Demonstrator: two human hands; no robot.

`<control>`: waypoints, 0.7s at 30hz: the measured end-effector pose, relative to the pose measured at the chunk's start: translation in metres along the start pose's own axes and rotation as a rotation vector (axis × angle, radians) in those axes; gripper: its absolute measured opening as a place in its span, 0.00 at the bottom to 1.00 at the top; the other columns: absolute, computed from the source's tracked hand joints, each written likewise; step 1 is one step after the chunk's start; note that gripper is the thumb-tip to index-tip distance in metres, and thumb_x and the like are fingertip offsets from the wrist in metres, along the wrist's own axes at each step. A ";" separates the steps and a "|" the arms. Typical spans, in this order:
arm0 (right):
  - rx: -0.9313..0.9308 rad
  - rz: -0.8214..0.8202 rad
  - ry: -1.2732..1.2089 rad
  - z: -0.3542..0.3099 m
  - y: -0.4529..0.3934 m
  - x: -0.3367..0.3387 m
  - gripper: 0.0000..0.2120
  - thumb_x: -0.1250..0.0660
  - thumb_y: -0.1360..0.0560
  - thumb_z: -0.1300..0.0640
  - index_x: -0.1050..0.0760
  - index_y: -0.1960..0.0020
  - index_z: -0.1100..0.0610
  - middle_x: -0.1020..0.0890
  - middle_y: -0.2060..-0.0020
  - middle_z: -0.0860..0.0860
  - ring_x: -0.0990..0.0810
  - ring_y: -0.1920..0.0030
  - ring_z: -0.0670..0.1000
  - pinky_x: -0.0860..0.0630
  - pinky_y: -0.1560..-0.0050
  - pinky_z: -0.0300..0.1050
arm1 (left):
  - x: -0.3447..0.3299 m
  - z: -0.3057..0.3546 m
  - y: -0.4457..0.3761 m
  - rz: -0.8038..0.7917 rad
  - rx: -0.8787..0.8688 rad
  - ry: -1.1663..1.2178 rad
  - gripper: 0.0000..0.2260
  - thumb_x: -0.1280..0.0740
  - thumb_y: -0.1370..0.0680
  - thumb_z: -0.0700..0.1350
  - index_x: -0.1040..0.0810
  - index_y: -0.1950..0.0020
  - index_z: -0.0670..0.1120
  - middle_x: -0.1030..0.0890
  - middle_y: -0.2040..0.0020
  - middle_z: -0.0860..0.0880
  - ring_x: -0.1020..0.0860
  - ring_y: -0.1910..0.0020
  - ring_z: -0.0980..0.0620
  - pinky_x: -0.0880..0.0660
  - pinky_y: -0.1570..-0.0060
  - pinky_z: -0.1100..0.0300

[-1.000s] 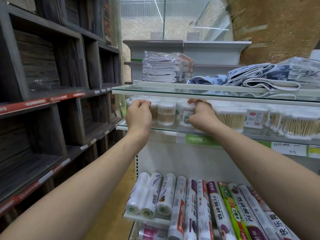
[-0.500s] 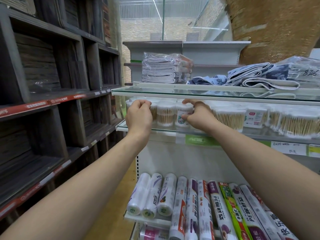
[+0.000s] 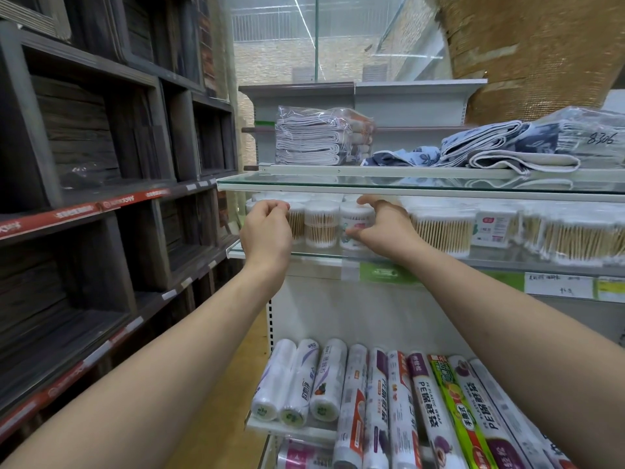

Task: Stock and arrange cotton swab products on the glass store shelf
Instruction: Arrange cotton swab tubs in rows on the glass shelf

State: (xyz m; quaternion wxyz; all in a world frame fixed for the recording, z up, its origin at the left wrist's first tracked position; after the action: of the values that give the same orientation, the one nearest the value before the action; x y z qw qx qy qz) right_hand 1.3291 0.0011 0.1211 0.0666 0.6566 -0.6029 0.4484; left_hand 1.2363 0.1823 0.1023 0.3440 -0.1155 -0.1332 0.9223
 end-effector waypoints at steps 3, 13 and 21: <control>-0.010 -0.022 0.062 -0.004 0.006 0.002 0.28 0.31 0.24 0.53 0.34 0.26 0.49 0.34 0.35 0.55 0.28 0.41 0.54 0.37 0.36 0.40 | 0.000 0.000 0.003 -0.007 0.001 0.004 0.08 0.35 0.21 0.47 0.19 0.57 0.52 0.19 0.55 0.53 0.21 0.49 0.47 0.22 0.40 0.41; 0.000 0.012 0.110 -0.009 0.011 0.004 0.27 0.32 0.25 0.57 0.34 0.27 0.57 0.28 0.40 0.57 0.29 0.38 0.57 0.34 0.39 0.44 | 0.002 0.000 0.006 -0.008 -0.015 0.022 0.09 0.37 0.21 0.46 0.19 0.57 0.52 0.18 0.54 0.53 0.22 0.51 0.48 0.22 0.41 0.40; -0.026 0.054 0.093 -0.008 0.006 -0.004 0.27 0.29 0.25 0.47 0.33 0.30 0.55 0.34 0.34 0.59 0.33 0.32 0.60 0.37 0.31 0.48 | 0.006 0.001 0.007 0.000 -0.013 0.016 0.08 0.36 0.22 0.47 0.18 0.58 0.52 0.19 0.55 0.52 0.22 0.51 0.48 0.22 0.42 0.40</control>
State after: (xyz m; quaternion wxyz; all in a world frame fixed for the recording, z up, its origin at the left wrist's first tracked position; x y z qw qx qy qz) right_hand 1.3201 0.0076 0.1202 0.0909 0.6176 -0.6224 0.4722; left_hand 1.2271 0.1814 0.1006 0.3444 -0.1251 -0.1366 0.9204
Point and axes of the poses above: each hand's wrist, its own y-axis away from the middle knuckle, its own x-axis out of the back of the hand, z = x × y, the point moved 3 cm from there along -y, towards the middle knuckle
